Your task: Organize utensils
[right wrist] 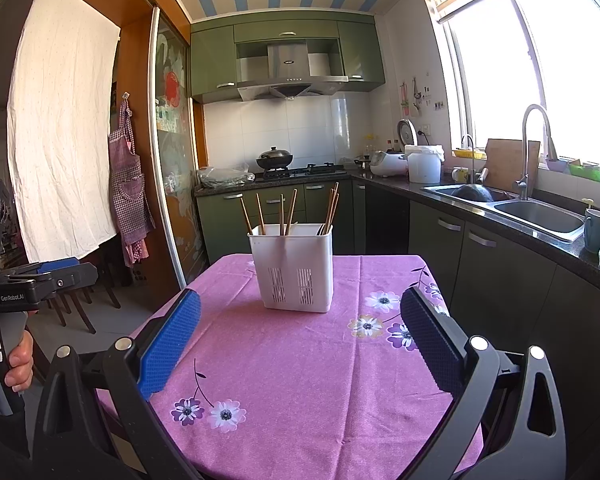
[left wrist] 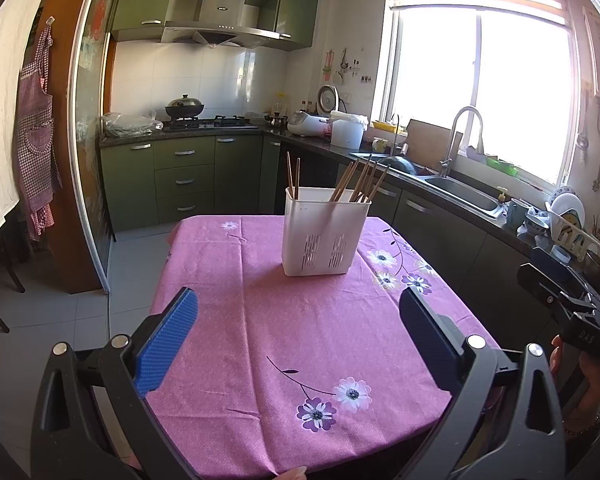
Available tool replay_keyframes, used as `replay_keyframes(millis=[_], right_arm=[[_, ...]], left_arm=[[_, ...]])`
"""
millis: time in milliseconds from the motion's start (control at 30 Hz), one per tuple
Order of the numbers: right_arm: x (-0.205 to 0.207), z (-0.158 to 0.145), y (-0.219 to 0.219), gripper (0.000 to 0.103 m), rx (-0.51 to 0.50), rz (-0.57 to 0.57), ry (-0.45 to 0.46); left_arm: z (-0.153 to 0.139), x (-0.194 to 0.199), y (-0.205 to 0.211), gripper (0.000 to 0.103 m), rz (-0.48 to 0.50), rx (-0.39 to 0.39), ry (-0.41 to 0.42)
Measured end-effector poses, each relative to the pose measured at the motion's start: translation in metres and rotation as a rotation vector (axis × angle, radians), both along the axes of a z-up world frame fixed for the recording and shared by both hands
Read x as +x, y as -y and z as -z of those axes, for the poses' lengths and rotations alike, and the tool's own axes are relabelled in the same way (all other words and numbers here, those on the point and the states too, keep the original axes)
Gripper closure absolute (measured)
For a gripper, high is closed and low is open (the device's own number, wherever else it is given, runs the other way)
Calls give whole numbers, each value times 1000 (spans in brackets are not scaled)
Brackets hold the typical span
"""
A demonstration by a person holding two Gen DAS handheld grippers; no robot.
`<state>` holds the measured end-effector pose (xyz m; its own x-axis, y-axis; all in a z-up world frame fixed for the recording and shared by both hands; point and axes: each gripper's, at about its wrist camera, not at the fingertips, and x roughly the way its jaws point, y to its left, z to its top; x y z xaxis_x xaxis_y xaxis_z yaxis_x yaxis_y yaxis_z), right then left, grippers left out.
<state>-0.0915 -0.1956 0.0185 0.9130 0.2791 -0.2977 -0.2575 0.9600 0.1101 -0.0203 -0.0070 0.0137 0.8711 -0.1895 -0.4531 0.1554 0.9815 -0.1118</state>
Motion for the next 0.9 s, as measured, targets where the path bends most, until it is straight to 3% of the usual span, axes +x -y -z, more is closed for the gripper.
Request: replay_keyframes(millis=[900], right_arm=[[1, 4, -1, 5, 9, -15, -3]], left_arm=[[7, 0, 0, 7, 5, 4, -10]])
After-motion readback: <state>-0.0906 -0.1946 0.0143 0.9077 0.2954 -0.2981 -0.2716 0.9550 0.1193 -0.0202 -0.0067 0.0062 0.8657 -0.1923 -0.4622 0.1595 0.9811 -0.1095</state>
